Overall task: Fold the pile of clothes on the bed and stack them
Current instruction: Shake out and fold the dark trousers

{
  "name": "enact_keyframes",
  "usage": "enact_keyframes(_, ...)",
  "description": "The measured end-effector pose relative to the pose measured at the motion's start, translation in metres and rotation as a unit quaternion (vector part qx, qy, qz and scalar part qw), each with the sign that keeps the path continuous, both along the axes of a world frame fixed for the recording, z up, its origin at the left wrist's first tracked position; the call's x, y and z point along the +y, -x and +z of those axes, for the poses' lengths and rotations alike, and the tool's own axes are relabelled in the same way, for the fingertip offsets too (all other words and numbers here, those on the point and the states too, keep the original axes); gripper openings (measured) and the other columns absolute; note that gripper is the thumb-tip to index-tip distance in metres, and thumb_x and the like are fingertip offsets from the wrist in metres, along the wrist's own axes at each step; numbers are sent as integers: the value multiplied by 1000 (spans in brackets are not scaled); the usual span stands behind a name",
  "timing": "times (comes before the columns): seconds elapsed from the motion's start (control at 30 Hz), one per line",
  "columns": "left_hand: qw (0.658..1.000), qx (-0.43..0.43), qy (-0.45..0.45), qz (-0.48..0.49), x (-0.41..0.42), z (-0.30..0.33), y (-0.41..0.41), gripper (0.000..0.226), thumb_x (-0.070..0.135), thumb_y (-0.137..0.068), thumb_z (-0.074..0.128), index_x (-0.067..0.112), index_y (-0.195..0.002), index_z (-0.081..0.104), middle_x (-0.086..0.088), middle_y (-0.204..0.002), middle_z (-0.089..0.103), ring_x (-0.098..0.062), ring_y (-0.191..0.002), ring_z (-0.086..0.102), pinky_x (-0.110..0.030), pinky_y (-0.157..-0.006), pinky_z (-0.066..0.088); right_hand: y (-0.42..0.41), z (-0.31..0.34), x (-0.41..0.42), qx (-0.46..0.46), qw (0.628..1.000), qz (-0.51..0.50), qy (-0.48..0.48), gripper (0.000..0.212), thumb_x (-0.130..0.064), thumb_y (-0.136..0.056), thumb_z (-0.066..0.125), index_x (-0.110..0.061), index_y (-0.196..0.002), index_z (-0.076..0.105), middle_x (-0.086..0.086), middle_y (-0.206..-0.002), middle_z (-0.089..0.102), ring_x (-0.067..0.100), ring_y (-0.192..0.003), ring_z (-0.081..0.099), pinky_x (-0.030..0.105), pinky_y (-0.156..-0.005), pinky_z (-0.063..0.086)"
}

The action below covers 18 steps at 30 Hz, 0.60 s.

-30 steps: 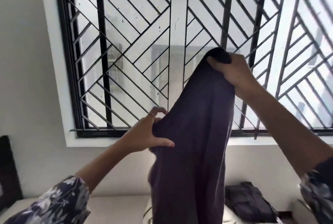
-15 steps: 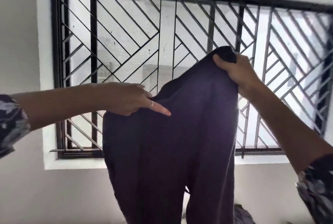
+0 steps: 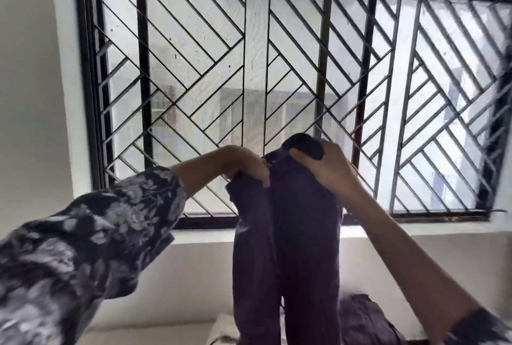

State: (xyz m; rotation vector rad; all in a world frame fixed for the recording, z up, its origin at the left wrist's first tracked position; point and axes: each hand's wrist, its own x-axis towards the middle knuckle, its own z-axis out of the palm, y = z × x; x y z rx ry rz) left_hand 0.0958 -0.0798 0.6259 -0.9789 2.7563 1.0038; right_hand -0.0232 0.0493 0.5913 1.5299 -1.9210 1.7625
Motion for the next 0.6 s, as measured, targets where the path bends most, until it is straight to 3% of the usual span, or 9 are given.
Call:
enact_keyframes(0.07, 998, 34, -35, 46, 1, -9, 6, 16, 1, -89, 46, -7, -91, 59, -10, -60, 66, -16, -47, 63, -22, -45, 53, -10, -24, -2, 26, 998, 1, -54, 23, -26, -81, 74, -20, -99, 60, -5, -91, 66, 12, -84, 63, 28, -77, 50)
enact_keyframes(0.1, 995, 58, -32, 70, 2, -11, 7, 21, 3, -92, 43, -2, -76, 55, -5, -46, 60, -11, -37, 57, -18, -39, 47, -15, -35, -2, 44, 996, 8, -78, 23, -22, -82, 72, -22, -99, 58, -5, -88, 64, 13, -82, 61, 24, -72, 48)
enact_keyframes(0.17, 991, 87, -48, 85, 4, -13, 8, 33, 7, -97, 40, 7, -64, 48, 2, -36, 53, -7, -32, 51, -18, -41, 43, -24, -51, -2, 68, 993, 19, -99, 18, -14, -84, 67, -22, -95, 55, -4, -82, 63, 16, -77, 60, 18, -62, 44)
enact_keyframes(0.27, 985, 111, -72, 108, 8, -13, 1, 35, 11, -97, 42, 9, -63, 47, 2, -34, 51, -9, -40, 51, -20, -52, 41, -33, -58, 4, 75, 994, 15, -83, 15, -12, -85, 62, -23, -94, 55, 1, -82, 65, 18, -76, 62, 29, -67, 49)
enact_keyframes(0.33, 979, 141, -78, 126, 9, -11, -5, 32, 14, -97, 43, 9, -65, 48, 2, -34, 50, -9, -33, 50, -20, -46, 42, -40, -59, 7, 79, 994, 15, -74, 15, -12, -84, 59, -22, -94, 55, 2, -81, 65, 19, -75, 62, 38, -68, 52)
enact_keyframes(0.4, 970, 183, -90, 132, 14, -8, -12, 31, 13, -97, 42, 9, -67, 48, 1, -34, 49, -8, -28, 47, -14, -35, 38, -50, -57, 10, 87, 992, 17, -90, 16, -18, -85, 59, -18, -101, 53, 1, -87, 64, 19, -81, 61, 37, -69, 50)
enact_keyframes(0.47, 962, 211, -111, 133, 23, -6, -20, 32, 9, -97, 40, 7, -67, 48, -1, -35, 49, -9, -27, 47, -13, -32, 36, -63, -51, 13, 99, 986, 6, -137, 44, -43, -82, 65, -17, -113, 47, -3, -102, 58, 17, -94, 59, 33, -76, 48)
enact_keyframes(0.53, 956, 237, -105, 135, 25, -4, -22, 30, 7, -94, 40, 4, -66, 51, -5, -38, 50, -14, -29, 49, -15, -32, 38, -73, -45, 12, 131, 975, -47, -176, 80, -62, -71, 68, -14, -127, 38, -1, -120, 52, 20, -107, 56, 38, -88, 48)
enact_keyframes(0.6, 952, 257, -99, 134, 31, -1, -26, 26, 5, -90, 43, 3, -65, 51, -11, -47, 50, -21, -35, 51, -18, -36, 41, -78, -37, 4, 153, 968, -122, -156, 84, -54, -73, 72, -9, -132, 33, 7, -126, 51, 28, -113, 56, 43, -91, 48)
